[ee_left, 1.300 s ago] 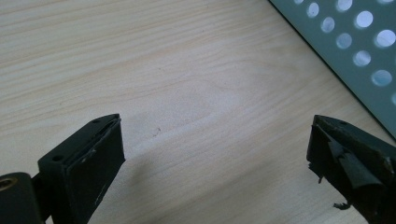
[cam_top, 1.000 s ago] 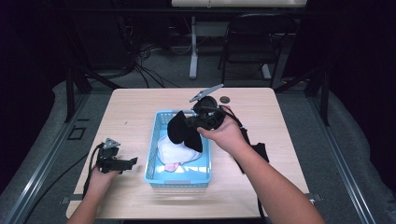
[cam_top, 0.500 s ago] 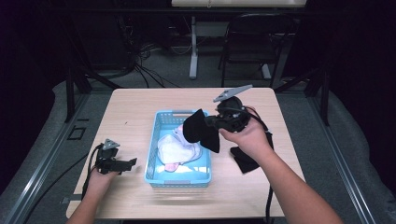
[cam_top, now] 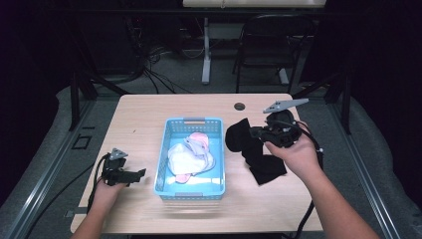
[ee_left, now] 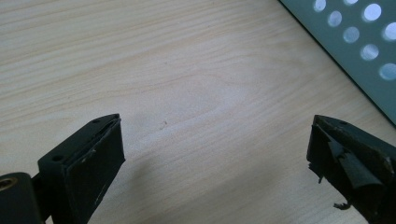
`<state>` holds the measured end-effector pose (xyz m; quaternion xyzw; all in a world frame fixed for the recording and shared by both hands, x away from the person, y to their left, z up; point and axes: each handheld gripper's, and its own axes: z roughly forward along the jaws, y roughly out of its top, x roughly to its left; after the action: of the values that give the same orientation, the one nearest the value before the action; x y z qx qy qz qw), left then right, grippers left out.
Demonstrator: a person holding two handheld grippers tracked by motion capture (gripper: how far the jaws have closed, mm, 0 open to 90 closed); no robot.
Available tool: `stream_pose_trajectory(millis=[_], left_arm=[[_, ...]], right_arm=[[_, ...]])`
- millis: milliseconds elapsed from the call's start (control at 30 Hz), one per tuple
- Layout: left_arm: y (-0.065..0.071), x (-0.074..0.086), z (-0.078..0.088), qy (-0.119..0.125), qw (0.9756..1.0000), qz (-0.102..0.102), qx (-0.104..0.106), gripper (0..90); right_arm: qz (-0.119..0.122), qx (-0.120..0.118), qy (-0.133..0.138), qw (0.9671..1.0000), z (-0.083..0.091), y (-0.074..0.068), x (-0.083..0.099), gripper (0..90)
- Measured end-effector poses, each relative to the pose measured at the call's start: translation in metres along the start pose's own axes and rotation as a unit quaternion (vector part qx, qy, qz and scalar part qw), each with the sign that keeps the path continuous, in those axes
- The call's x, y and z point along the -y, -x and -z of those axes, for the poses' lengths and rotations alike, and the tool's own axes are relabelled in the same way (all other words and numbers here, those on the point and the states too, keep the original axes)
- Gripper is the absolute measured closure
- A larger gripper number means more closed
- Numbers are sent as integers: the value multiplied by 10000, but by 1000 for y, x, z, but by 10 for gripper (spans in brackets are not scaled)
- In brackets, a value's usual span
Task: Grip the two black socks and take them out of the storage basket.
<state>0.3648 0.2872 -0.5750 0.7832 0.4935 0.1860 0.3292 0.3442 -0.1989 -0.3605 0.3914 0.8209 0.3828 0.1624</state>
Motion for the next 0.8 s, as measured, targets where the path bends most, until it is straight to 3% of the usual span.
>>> stream_pose_trajectory(millis=[167,467,633,800], left_arm=[[0,0,0,-3,10000,-5,-5,42],[0,0,0,-4,10000,-3,-8,42],[0,0,0,-5,10000,-8,-6,42],[-1,0,0,-23,10000,-5,-9,42]], right_arm=[[-208,63,-8,9998,-2,8,21,885],[-573,68,-189,9982,-26,20,55,884],[-882,292,-446,9947,-47,40,83,883],[-1242,505,-493,9897,-56,60,105,880]])
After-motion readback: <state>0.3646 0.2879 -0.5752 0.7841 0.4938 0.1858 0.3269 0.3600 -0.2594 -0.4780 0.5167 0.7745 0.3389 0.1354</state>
